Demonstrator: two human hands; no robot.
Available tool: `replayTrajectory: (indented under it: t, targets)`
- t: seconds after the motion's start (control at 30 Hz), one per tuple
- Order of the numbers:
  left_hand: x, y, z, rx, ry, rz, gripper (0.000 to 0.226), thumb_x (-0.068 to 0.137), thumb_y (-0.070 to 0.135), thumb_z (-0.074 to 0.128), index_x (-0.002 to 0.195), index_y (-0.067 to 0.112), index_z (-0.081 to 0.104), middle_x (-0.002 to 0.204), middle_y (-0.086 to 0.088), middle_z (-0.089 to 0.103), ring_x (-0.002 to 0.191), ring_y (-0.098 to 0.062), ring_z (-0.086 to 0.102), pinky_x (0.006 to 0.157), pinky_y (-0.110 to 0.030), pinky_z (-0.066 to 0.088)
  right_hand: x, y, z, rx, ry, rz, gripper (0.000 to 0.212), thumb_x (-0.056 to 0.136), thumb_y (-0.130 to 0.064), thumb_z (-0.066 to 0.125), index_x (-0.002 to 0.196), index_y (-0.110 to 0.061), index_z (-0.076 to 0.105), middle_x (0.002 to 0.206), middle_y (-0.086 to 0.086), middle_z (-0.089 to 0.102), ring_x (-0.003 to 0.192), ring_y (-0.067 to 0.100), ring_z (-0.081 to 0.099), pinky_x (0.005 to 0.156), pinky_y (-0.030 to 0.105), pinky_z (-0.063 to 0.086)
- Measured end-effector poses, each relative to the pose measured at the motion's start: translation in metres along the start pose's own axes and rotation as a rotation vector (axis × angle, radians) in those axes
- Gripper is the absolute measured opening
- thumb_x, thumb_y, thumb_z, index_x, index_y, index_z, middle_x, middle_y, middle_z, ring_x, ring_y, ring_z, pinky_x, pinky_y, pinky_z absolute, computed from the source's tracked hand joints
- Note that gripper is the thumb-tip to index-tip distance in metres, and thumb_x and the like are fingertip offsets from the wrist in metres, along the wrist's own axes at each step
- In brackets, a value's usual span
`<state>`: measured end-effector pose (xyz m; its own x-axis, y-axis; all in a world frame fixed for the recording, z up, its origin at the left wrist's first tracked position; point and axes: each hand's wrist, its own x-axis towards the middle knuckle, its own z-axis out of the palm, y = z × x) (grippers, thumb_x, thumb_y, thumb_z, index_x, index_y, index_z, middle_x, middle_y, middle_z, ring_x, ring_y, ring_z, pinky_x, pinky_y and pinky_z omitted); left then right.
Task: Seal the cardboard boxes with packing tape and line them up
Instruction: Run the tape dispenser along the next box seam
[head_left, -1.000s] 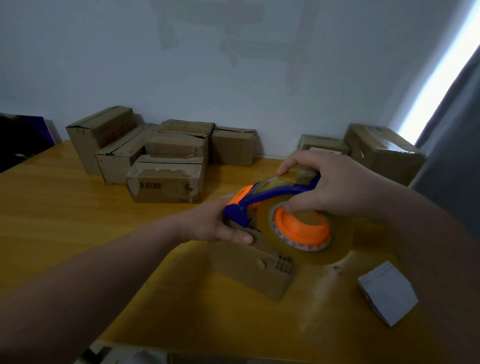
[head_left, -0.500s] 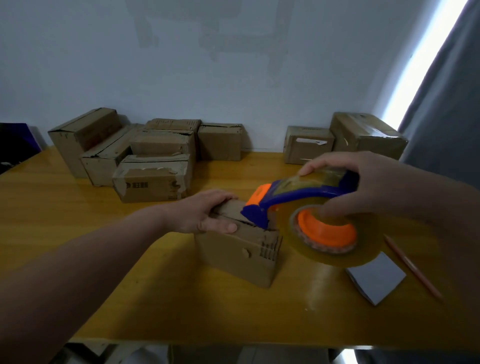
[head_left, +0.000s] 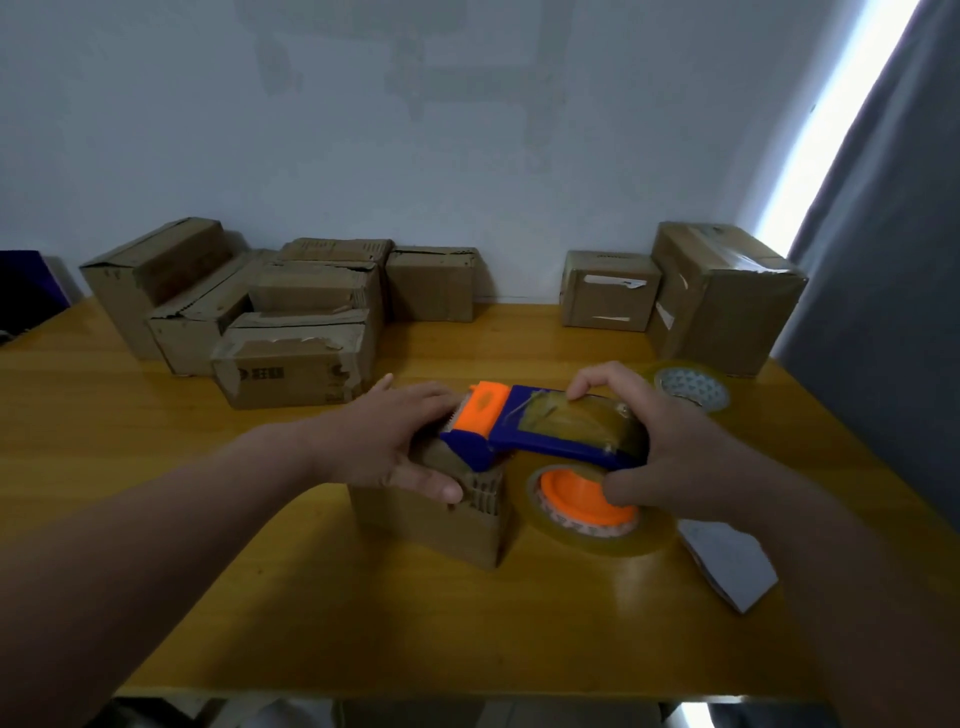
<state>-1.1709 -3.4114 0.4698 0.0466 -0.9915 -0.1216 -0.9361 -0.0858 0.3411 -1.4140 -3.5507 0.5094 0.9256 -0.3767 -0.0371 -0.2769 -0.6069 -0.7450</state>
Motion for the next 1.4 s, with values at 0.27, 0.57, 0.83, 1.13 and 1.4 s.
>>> replayTrajectory:
  t: [0.27,0.57,0.83,1.13,1.4]
  targets:
    - [-0.014,-0.021,0.004,-0.008,0.118,-0.006,0.081,0.068,0.089,0.036,0.137,0.048,0.035,0.144,0.017,0.036,0.131,-0.005,0.033,0.111,-0.059,0.018,0.019,-0.01,0.031,0.072,0.044,-0.084,0.065,0.07,-0.006,0.078,0.112,-0.043,0.044,0.1,-0.003,0.059,0.067,0.008,0.066,0.052,0.019,0.049]
    - [-0.013,-0.019,0.005,0.113,0.129,-0.012,0.104,0.063,0.096,0.021,0.146,0.034,0.03,0.144,0.01,0.039,0.129,-0.006,0.033,0.109,-0.051,0.025,-0.003,-0.016,0.009,-0.01,0.07,-0.073,0.063,0.069,-0.012,0.081,0.111,-0.048,0.05,0.096,-0.01,0.055,0.069,-0.001,0.062,0.051,0.013,0.047]
    - [-0.01,-0.021,0.006,0.229,0.055,-0.064,0.122,0.055,0.099,0.008,0.152,0.026,0.014,0.153,0.006,0.025,0.139,-0.011,0.019,0.116,-0.05,0.016,-0.038,0.019,-0.02,0.014,0.028,0.042,0.069,0.067,-0.006,0.083,0.102,-0.06,0.057,0.104,-0.005,0.059,0.082,0.009,0.064,0.066,0.025,0.057]
    - [-0.011,-0.017,0.005,0.224,-0.027,-0.132,0.125,0.046,0.101,0.002,0.151,0.034,-0.003,0.16,0.01,0.003,0.146,-0.018,-0.001,0.116,-0.045,-0.001,-0.004,0.003,0.001,-0.139,-0.109,0.089,0.055,0.074,-0.016,0.077,0.114,-0.045,0.054,0.079,-0.005,0.058,0.05,-0.003,0.053,0.048,0.011,0.04]
    - [-0.009,-0.016,0.005,0.265,-0.054,-0.129,0.109,0.043,0.102,-0.003,0.138,0.05,-0.018,0.16,0.013,-0.006,0.147,-0.019,-0.007,0.115,-0.049,-0.004,0.033,-0.006,-0.01,-0.122,-0.223,0.18,0.049,0.07,-0.015,0.076,0.107,-0.044,0.06,0.099,-0.005,0.056,0.07,0.006,0.055,0.058,0.021,0.045]
